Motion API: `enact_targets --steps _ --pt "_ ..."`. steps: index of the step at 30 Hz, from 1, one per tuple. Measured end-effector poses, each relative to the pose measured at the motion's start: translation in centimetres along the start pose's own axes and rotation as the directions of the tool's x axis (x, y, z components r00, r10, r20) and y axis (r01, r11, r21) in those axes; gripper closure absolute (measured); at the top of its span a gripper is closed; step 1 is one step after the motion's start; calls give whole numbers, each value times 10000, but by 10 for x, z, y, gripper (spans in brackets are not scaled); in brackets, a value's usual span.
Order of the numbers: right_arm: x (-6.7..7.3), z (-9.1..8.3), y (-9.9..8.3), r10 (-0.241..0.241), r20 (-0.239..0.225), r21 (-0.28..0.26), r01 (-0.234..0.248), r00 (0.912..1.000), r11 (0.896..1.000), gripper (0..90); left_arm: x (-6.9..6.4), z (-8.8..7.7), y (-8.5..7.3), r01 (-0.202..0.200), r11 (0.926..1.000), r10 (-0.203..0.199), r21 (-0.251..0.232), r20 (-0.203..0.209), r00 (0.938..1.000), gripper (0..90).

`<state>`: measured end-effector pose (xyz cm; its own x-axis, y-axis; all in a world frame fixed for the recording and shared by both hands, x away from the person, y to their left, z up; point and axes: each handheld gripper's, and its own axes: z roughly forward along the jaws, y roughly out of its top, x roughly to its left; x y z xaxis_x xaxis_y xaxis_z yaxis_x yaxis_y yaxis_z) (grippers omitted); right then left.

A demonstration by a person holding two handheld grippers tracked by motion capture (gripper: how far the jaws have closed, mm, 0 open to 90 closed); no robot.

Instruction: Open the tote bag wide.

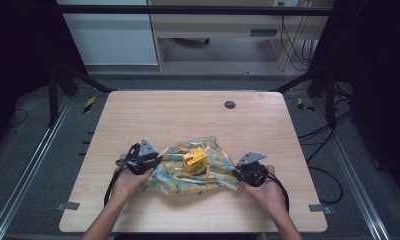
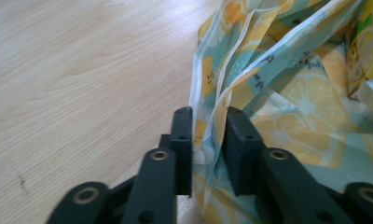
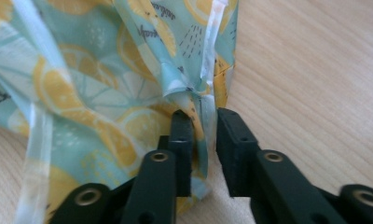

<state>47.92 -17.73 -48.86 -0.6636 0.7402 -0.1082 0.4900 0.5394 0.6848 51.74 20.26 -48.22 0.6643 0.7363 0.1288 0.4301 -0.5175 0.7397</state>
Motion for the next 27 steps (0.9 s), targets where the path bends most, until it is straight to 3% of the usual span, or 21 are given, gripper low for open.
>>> enact_targets --steps 7,12,17,21,27 --pt "0 -3 6 262 239 -652 -246 9994 9976 542 -3 -8 9 174 9989 -172 -438 64 9998 575" --pt "1 -5 13 408 460 -1179 -351 9981 9924 397 -2 -12 13 555 9956 -541 -757 213 9983 496" --pt "4 -8 18 485 435 -1605 -409 9979 9862 313 -4 -16 16 574 9945 -541 -875 389 9978 439" --pt "5 -8 18 498 496 -1480 -420 9975 9881 274 -6 -18 18 514 9944 -474 -928 450 9979 425" --pt "3 -3 12 649 376 -693 -622 9972 9957 204 -8 -22 18 535 9929 -469 -1061 640 9968 403"
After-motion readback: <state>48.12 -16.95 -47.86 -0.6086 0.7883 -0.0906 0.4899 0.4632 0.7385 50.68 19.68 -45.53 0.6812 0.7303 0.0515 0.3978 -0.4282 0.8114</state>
